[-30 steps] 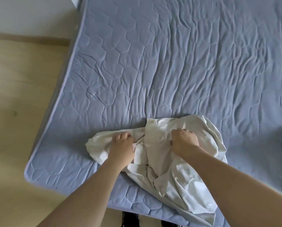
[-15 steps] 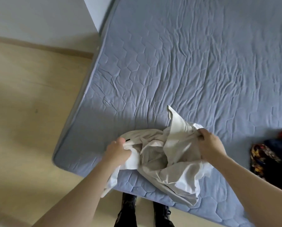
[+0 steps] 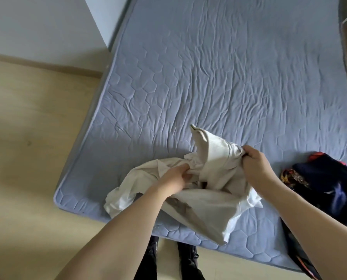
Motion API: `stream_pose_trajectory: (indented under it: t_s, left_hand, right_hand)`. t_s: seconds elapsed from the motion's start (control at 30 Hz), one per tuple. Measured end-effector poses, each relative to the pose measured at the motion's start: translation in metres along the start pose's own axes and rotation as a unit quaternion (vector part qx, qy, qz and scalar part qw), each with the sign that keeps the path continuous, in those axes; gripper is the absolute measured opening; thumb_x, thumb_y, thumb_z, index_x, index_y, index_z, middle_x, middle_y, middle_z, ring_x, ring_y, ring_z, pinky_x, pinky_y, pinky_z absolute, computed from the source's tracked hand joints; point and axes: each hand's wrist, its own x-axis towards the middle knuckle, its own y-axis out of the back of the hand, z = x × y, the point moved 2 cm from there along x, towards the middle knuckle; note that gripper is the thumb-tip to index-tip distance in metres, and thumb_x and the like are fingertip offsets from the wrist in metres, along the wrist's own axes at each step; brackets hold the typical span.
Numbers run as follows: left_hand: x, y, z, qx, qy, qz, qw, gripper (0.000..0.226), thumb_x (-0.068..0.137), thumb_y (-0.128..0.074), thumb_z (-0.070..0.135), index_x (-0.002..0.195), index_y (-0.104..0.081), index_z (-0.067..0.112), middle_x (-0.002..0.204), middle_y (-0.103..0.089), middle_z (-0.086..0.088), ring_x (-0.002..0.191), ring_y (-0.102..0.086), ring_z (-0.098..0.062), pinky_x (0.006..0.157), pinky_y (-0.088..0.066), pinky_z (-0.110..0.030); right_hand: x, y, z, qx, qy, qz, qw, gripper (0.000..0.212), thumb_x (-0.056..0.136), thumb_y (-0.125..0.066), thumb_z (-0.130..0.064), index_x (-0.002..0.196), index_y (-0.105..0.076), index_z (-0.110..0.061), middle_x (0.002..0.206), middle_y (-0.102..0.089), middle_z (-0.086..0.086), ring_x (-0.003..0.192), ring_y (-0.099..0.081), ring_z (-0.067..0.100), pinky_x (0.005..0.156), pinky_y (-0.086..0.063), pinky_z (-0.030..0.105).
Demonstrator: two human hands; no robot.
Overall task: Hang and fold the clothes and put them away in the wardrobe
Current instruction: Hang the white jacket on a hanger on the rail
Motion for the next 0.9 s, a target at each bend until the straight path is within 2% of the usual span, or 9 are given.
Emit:
stream_pose_trajectory:
  t_s: [0.13,0.23,0.4,0.5,0.63,0.7,0.77,0.83,0.9]
  left_hand:
    - [-0.047,0.05,0.025,-0.1,-0.006,0.107,0.989,0.016,0.102,-0.04,0.03,0.094,-0.05,0.02,0.082,-0.056,0.006,0.08,-0.056,-0.021,0.066,-0.04,-0.024]
    - [-0.087,0.088,0.048,-0.121,-0.044,0.181,0.975,0.014,0.101,-0.043,0.024,0.099,-0.053,0.016,0.085,-0.062,0.0,0.079,-0.059,-0.014,0.069,-0.043,-0.024]
    - [-0.157,0.164,0.081,-0.01,-0.045,0.218,0.975,0.014,0.098,-0.047,0.023,0.087,-0.052,0.016,0.071,-0.055,0.003,0.064,-0.052,-0.013,0.057,-0.037,-0.029]
    - [-0.184,0.207,0.093,0.075,0.043,0.159,0.983,0.009,0.089,-0.057,0.026,0.098,-0.053,0.025,0.096,-0.062,0.002,0.082,-0.058,-0.017,0.072,-0.046,-0.032]
    - [-0.229,0.258,0.156,-0.104,-0.11,0.206,0.967,0.082,0.076,-0.078,0.013,0.14,-0.03,0.032,0.132,-0.043,0.007,0.117,-0.047,-0.009,0.104,-0.039,-0.028]
    - [-0.256,0.282,0.184,-0.106,-0.188,0.249,0.944,0.073,0.074,-0.079,0.007,0.131,-0.042,0.035,0.13,-0.049,0.007,0.12,-0.047,-0.006,0.109,-0.035,-0.029]
    - [-0.282,0.303,0.201,-0.142,-0.203,0.294,0.923,0.043,0.077,-0.076,0.003,0.108,-0.06,0.029,0.108,-0.064,0.01,0.103,-0.058,-0.004,0.105,-0.043,-0.033]
    - [-0.312,0.319,0.218,-0.176,-0.204,0.308,0.913,0.026,0.084,-0.066,0.001,0.086,-0.065,0.027,0.08,-0.068,0.02,0.08,-0.06,0.006,0.088,-0.048,-0.02]
    - [-0.335,0.334,0.238,-0.163,-0.219,0.33,0.904,0.021,0.089,-0.059,0.008,0.072,-0.061,0.021,0.065,-0.059,0.016,0.065,-0.053,-0.001,0.07,-0.043,-0.019]
  right_hand:
    - [-0.012,0.017,-0.024,0.021,-0.01,0.026,0.999,0.026,0.078,-0.031,0.008,0.071,-0.051,-0.008,0.065,-0.049,0.001,0.063,-0.041,0.016,0.055,-0.032,0.028]
    - [-0.026,0.028,-0.057,-0.002,-0.007,0.027,1.0,0.025,0.075,-0.031,0.007,0.067,-0.046,-0.011,0.065,-0.046,0.001,0.061,-0.038,0.016,0.054,-0.029,0.029]
    - [-0.058,0.048,-0.14,0.065,0.029,-0.011,0.997,0.025,0.075,-0.029,0.008,0.071,-0.047,-0.009,0.063,-0.041,0.002,0.06,-0.035,0.016,0.049,-0.029,0.025]
    - [-0.082,0.056,-0.192,0.1,0.077,-0.07,0.99,0.032,0.077,-0.028,0.009,0.073,-0.054,-0.009,0.061,-0.046,0.001,0.057,-0.04,0.016,0.048,-0.032,0.022]
    - [-0.11,0.069,-0.248,0.107,0.121,-0.125,0.979,0.04,0.081,-0.028,0.008,0.067,-0.057,-0.016,0.059,-0.052,-0.003,0.053,-0.046,0.01,0.045,-0.038,0.017]
    - [-0.125,0.078,-0.278,0.112,0.143,-0.133,0.974,0.041,0.081,-0.028,0.009,0.064,-0.057,-0.014,0.052,-0.052,-0.003,0.049,-0.045,0.01,0.041,-0.035,0.014]
    - [-0.139,0.085,-0.303,0.112,0.162,-0.136,0.971,0.043,0.081,-0.027,0.009,0.06,-0.055,-0.015,0.043,-0.049,-0.008,0.043,-0.043,0.008,0.037,-0.032,0.013]
    - [-0.155,0.094,-0.331,0.106,0.191,-0.14,0.966,0.042,0.08,-0.027,0.009,0.06,-0.056,-0.014,0.044,-0.049,-0.007,0.044,-0.043,0.009,0.039,-0.032,0.014]
    - [-0.165,0.1,-0.358,0.101,0.217,-0.138,0.961,0.039,0.08,-0.027,0.008,0.068,-0.061,-0.008,0.053,-0.054,-0.002,0.05,-0.047,0.013,0.045,-0.037,0.016]
